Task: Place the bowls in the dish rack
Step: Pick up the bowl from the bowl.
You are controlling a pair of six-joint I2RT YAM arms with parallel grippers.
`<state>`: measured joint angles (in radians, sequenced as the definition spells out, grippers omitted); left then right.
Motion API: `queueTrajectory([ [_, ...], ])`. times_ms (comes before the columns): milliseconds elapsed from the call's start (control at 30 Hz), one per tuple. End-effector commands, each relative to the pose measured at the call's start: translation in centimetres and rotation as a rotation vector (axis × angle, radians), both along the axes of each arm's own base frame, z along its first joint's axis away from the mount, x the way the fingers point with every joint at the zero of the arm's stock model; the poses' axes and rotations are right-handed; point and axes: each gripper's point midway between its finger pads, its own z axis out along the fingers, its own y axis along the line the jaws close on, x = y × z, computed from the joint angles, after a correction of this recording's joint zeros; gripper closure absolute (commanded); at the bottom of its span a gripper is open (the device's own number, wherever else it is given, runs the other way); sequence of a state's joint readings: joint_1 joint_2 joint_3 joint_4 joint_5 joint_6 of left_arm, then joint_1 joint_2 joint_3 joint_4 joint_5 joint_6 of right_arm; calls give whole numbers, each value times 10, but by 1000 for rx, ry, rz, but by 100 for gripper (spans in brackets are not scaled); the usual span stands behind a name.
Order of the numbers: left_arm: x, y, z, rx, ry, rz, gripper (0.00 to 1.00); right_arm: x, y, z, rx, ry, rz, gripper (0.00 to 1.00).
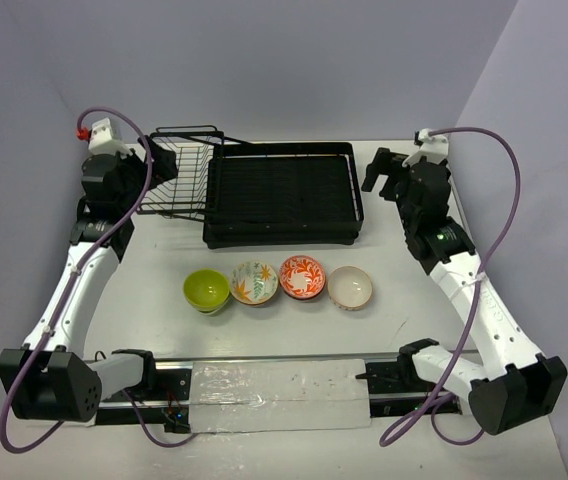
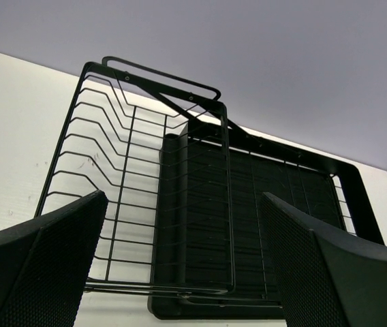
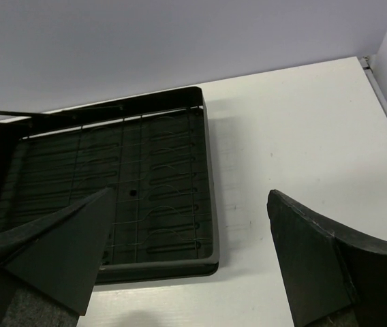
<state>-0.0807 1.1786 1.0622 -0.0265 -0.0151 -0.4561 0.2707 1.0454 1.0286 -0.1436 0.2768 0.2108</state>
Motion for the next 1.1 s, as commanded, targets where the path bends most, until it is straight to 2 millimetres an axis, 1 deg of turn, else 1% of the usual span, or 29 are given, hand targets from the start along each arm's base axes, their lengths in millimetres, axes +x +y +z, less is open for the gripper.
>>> queueTrajectory([
  [0,-1,-2,16,20,-79,-26,1,-4,12,24,39,8,59,0],
  [33,0,-2,14,14,-71,-20,1,-4,15,9,23,76,69,0],
  [100,0,-3,11,-19,-37,-17,1,-3,19,7,12,113,77,0],
  [133,-1,-4,12,-24,-41,-16,1,-5,23,1,-2,144,107,0],
  [167,-1,2,8,-28,-42,19,1,-5,27,-4,-9,165,129,0],
  [233,-3,5,10,-36,-58,36,1,-5,30,-10,2,188,129,0],
  [300,-1,3,9,-11,-83,19,1,-9,32,-10,17,184,133,0],
  [333,-1,-1,8,-10,-81,-4,1,-11,36,-8,27,173,156,0],
  [400,2,-2,0,-67,-54,11,1,-19,37,-10,50,160,166,0],
  [433,3,11,-4,-101,-42,100,1,-23,37,-9,63,148,169,0],
  [467,3,15,-10,-219,-15,168,1,-26,36,-11,73,143,167,0],
  [500,3,20,-15,-237,-1,199,1,-34,33,-17,71,137,162,0],
  [533,4,16,-16,-192,-2,165,1,-40,29,-16,67,116,157,0],
  [567,4,13,-11,-176,-14,143,1,-39,28,-16,66,113,151,0],
  [600,6,11,-13,-163,-5,137,1,-45,27,-13,61,97,155,0],
  [633,5,12,-19,-143,29,141,1,-48,27,-12,58,95,159,0],
  [667,7,12,-13,-133,35,144,1,-52,32,-11,56,99,177,0],
  [700,9,14,-19,-121,62,157,1,-56,35,-5,60,96,192,0],
  [733,6,17,-25,-120,100,178,1,-60,36,-9,58,122,199,0],
  [767,6,19,-24,-112,99,186,1,-62,38,-10,58,131,207,0],
  [800,4,16,-19,-98,76,156,1,-65,39,-14,56,139,212,0],
  [833,4,12,-15,-85,51,127,1,-67,39,-16,57,145,212,0],
  [867,-2,1,-17,-76,43,59,1,-68,40,-20,63,158,214,0],
  [900,-4,-3,-15,-63,25,32,1,-72,45,-27,71,189,243,1],
  [933,-6,-4,-14,-42,13,20,1,-74,50,-31,78,211,267,8],
  [967,-9,-6,-7,-31,-21,7,1,-78,57,-35,79,232,310,11],
  [1000,-11,-9,-6,-17,-27,-10,1,-85,71,-46,80,279,375,12],
  [1033,-12,-9,-5,-8,-26,-6,1,-88,75,-52,73,309,393,14],
  [1067,-12,-7,2,-5,-31,3,1,-91,80,-57,69,339,415,14],
])
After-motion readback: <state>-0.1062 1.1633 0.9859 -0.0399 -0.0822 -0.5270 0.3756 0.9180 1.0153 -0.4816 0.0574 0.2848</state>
